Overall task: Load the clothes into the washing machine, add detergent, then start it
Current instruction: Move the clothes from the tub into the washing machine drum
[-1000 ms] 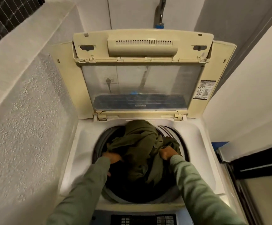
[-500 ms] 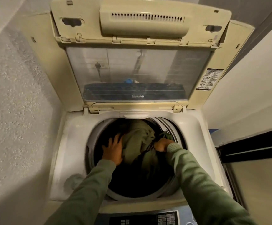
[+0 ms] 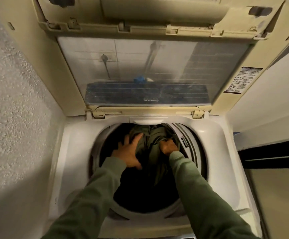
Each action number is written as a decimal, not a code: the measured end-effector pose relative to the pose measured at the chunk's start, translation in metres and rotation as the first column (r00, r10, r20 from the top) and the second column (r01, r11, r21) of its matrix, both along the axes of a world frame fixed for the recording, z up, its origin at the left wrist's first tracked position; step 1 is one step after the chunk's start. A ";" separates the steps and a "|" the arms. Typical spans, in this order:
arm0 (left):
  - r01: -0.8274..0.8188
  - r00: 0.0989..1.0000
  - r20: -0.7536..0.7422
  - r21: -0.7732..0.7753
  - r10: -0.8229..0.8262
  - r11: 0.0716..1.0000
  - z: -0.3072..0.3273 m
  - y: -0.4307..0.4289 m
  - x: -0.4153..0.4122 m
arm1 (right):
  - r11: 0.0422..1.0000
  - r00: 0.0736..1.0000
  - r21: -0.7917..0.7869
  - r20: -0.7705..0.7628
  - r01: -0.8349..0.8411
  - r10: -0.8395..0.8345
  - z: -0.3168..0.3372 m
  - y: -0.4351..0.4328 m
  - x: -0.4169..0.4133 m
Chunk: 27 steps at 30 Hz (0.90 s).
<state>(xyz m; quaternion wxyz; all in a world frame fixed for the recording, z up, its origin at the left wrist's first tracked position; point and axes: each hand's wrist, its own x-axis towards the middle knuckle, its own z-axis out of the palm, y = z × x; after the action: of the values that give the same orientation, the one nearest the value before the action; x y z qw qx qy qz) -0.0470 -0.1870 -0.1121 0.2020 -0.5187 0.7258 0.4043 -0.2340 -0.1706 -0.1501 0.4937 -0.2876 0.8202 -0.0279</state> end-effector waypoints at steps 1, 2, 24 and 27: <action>0.048 0.998 0.035 0.033 -0.049 0.998 -0.010 0.012 -0.008 | 1.000 1.000 0.006 -0.019 0.007 -0.007 -0.007 0.001 -0.002; 0.074 0.995 0.064 0.049 -0.077 0.996 -0.023 0.022 -0.013 | 1.000 1.000 0.014 -0.031 -0.002 0.002 -0.011 0.003 -0.006; -0.161 0.965 -0.222 -0.093 0.137 0.983 -0.090 -0.004 0.012 | 0.898 0.860 0.292 -0.299 -0.330 0.414 -0.042 0.016 -0.004; -0.242 0.946 -0.242 -0.078 0.217 0.967 -0.086 0.000 0.020 | 0.920 0.866 0.283 -0.345 -0.272 0.362 -0.025 0.018 -0.010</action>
<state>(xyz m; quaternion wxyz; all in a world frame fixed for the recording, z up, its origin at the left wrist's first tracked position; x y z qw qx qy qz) -0.0273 -0.1868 -0.1977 0.0396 -0.5589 0.6995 0.4436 -0.2440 -0.1523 -0.1748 0.3475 -0.3612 0.8407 0.2048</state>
